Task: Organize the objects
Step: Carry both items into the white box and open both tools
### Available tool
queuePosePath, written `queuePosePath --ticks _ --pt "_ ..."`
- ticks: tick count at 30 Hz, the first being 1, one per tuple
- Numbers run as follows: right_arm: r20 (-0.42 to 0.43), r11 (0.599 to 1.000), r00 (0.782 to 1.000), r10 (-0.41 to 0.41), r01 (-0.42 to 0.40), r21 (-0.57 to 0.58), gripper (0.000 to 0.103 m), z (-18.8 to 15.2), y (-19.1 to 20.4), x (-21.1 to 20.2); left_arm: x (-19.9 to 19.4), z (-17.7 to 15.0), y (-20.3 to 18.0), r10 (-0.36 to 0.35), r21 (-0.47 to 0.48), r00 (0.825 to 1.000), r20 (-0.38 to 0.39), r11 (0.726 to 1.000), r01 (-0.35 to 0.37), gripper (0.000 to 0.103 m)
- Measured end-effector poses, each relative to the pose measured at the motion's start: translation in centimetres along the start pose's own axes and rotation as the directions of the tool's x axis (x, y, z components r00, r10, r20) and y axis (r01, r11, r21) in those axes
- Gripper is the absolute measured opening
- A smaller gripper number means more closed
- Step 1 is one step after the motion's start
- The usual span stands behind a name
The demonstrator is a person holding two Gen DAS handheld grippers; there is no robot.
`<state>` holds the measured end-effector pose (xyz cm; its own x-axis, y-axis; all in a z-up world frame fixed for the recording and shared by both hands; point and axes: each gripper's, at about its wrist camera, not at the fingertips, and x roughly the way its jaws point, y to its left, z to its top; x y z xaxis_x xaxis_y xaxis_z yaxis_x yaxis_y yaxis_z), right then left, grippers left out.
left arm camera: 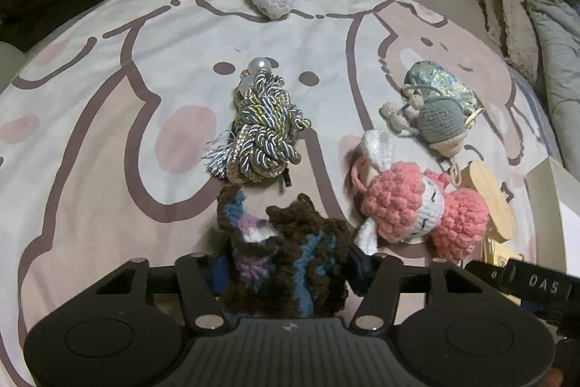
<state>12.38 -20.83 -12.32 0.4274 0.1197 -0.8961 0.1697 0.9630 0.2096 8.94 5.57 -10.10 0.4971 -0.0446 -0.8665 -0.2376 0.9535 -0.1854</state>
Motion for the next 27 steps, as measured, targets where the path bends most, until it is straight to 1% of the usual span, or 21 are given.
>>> queuePosePath --ticks 2,6,9,12,15,18,21,23,27 --pt "0.008 1.000 1.000 0.002 -0.002 -0.016 0.072 0.0 -0.1 -0.5 -0.5 0.0 0.0 -0.001 -0.007 1.000 0.014 1.000 0.001 0.055" --pt "0.081 0.997 0.997 0.009 -0.002 -0.083 0.072 0.2 0.2 -2.7 -2.1 0.3 0.0 -0.006 -0.009 0.997 0.075 1.000 0.006 0.055" --pt "0.143 0.993 0.989 0.036 -0.019 -0.116 0.073 0.6 0.2 -4.8 -3.3 0.7 0.0 -0.027 -0.032 0.993 0.113 0.999 0.031 0.055" --pt "0.191 0.991 0.980 0.062 -0.038 -0.125 0.073 1.0 -0.1 -6.5 -4.7 0.9 -0.2 -0.045 -0.032 0.986 0.160 0.998 0.051 0.055" --pt "0.232 0.990 0.970 0.077 -0.047 -0.131 0.073 1.5 -0.5 -7.9 -6.2 1.2 -0.7 -0.062 -0.011 0.976 0.211 0.998 0.066 0.055" --pt "0.279 0.988 0.957 0.085 -0.046 -0.145 0.073 2.2 -1.0 -9.2 -7.3 1.6 -1.4 -0.103 0.018 0.966 0.238 0.995 0.102 0.055" --pt "0.312 0.986 0.946 0.086 -0.035 -0.163 0.073 2.7 -1.5 -10.0 -8.3 2.0 -2.6 -0.120 0.068 0.955 0.271 0.992 0.105 0.055" --pt "0.331 0.986 0.940 0.080 -0.025 -0.167 0.073 3.2 -2.0 -10.3 -8.6 2.2 -3.6 -0.138 0.097 0.948 0.286 0.989 0.114 0.055" --pt "0.359 0.988 0.932 0.053 0.003 -0.153 0.073 4.6 -4.0 -10.7 -8.7 3.2 -6.0 -0.204 0.141 0.934 0.293 0.976 0.169 0.055"
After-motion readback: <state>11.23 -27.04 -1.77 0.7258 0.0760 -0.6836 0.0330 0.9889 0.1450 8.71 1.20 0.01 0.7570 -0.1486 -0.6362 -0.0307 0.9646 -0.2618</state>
